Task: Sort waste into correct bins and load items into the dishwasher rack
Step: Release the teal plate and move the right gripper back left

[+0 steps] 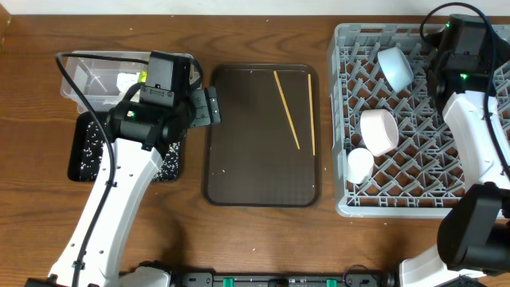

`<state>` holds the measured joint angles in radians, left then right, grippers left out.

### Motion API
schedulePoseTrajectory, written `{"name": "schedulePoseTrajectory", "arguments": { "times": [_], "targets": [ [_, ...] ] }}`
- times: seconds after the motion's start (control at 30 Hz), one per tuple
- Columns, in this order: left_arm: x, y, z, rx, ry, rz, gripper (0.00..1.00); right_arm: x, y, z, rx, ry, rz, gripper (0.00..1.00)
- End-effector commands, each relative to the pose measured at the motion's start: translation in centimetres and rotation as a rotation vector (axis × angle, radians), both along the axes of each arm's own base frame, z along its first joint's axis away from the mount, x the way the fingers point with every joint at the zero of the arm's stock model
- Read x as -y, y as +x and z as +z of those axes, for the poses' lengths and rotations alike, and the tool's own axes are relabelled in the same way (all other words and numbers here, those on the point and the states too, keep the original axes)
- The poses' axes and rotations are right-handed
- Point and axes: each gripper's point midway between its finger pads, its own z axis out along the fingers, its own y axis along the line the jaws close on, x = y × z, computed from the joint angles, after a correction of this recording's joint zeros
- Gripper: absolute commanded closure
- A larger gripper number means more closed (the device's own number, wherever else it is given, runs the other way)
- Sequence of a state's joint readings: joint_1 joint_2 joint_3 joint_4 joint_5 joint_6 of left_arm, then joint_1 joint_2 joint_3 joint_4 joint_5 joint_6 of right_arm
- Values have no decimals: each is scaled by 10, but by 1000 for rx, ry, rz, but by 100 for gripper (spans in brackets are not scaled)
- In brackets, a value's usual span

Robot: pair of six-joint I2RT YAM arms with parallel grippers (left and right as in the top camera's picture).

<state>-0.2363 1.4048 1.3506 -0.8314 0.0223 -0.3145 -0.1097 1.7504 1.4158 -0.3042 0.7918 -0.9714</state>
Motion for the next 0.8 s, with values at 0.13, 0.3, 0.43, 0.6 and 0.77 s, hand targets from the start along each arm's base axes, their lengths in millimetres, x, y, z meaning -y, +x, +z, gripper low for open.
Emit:
{"name": "schedulePoseTrajectory", "arguments": {
  "times": [0.13, 0.3, 0.43, 0.6, 0.77],
  "targets": [
    [-3, 2, 1, 1, 8, 8, 12, -14, 10, 9, 166, 116, 9, 13],
    [-3, 2, 1, 1, 8, 8, 12, -39, 21, 42, 323, 224, 117, 7],
    [-3, 2, 1, 1, 8, 8, 12, -66, 25, 68, 418, 324, 227, 3],
    [-3, 2, 1, 1, 8, 8, 12, -80, 21, 90, 520, 429, 264, 2],
    [-3, 2, 1, 1, 8, 8, 12, -105, 19, 90, 571, 617, 295, 1]
  ]
}}
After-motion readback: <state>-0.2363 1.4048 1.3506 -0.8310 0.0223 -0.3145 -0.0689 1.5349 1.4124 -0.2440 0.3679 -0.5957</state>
